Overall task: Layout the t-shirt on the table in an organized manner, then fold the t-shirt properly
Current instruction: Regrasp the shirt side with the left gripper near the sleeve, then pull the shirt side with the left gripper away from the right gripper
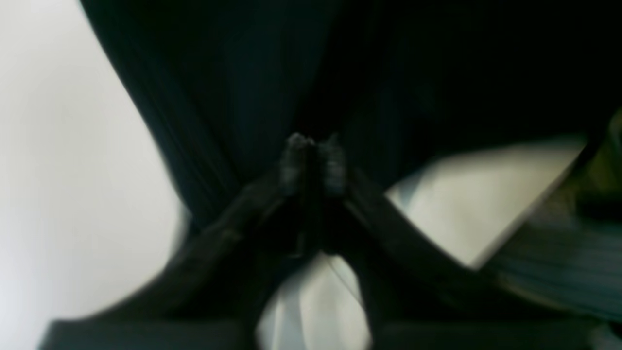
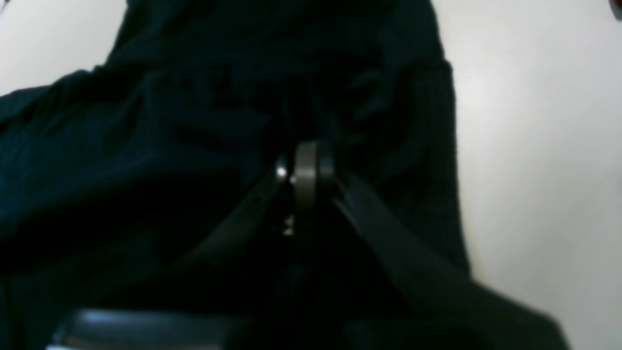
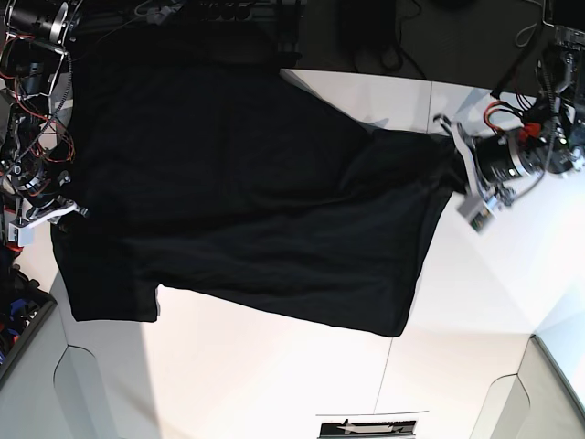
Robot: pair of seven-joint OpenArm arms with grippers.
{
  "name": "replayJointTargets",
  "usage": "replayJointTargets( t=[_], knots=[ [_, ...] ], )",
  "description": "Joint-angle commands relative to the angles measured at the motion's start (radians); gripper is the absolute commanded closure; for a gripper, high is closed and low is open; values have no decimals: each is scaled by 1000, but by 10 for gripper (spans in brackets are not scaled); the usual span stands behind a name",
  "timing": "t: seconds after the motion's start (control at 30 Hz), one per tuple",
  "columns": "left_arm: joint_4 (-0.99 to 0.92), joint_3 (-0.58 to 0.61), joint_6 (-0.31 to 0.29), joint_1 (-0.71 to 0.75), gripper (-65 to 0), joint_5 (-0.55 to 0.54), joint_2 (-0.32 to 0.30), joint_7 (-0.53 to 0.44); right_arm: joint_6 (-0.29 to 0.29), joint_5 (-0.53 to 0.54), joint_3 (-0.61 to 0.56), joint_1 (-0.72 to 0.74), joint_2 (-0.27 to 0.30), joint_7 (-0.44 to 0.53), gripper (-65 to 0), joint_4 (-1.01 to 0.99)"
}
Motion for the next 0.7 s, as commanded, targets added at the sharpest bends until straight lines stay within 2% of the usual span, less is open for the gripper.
replayJointTargets(
  t=[0.0, 0.13, 0.23, 0.4, 0.57, 0.67],
  knots=[
    [23, -20, -3, -11, -142, -2, -15, -2, 10, 13, 3, 18, 3, -8, 0, 33],
    [7, -34, -2, -80, -143, 30, -11, -85, 13, 13, 3, 18, -28, -49, 0, 107],
    [-42, -30, 45, -162, -138, 92, 24, -158, 13, 14, 3, 17, -51, -89, 0, 171],
    [-216, -12, 47, -321, 0, 132, 121, -178, 12, 63, 3, -14, -93, -146, 0, 295],
    [-434, -7, 43, -455, 0, 132, 211, -182, 11, 62, 3, -83, -136, -177, 0, 430],
    [-564, 47, 40, -506, 0, 133, 227, -182, 11, 63, 2, -132, -147, -203, 0, 484]
  ],
)
